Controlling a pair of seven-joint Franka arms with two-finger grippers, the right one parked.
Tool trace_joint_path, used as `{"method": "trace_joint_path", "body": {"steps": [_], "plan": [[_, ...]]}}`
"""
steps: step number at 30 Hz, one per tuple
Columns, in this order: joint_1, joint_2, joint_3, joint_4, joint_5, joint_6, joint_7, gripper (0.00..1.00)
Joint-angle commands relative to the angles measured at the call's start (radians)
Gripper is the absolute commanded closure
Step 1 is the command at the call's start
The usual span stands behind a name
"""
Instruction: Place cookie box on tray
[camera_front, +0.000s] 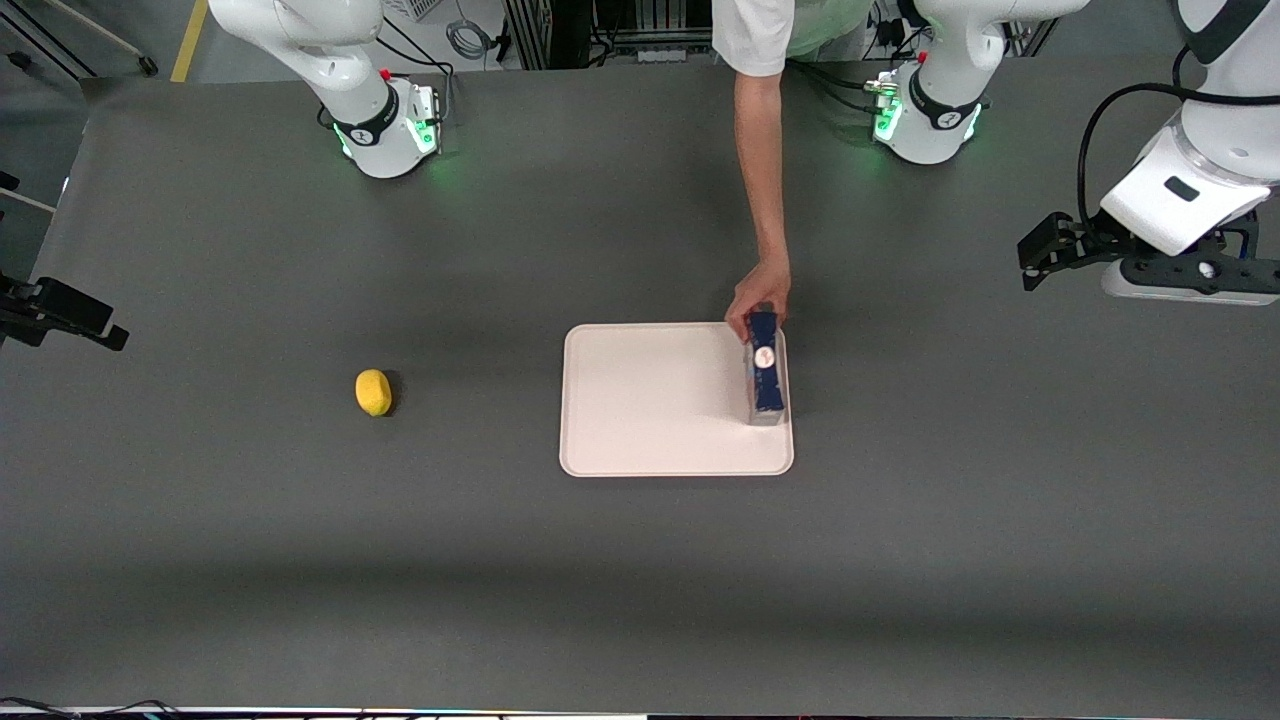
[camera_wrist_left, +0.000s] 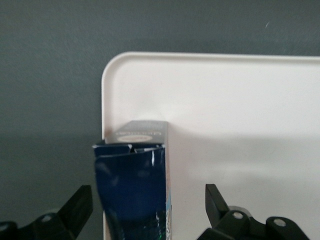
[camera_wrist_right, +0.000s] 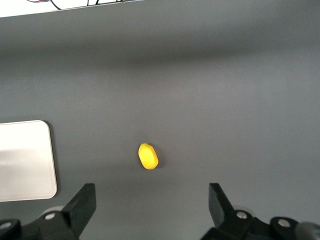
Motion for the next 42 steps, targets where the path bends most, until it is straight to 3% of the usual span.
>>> {"method": "trace_joint_path", "body": {"steps": [1,24,42], "plan": [[0.001,-0.004,0.001,0.014,-0.013,-0.023,0.006,0.00],[0.002,0.000,-0.007,0.011,-0.038,-0.018,-0.018,0.00],[0.001,0.015,-0.071,0.008,-0.079,0.000,-0.581,0.00]]}}
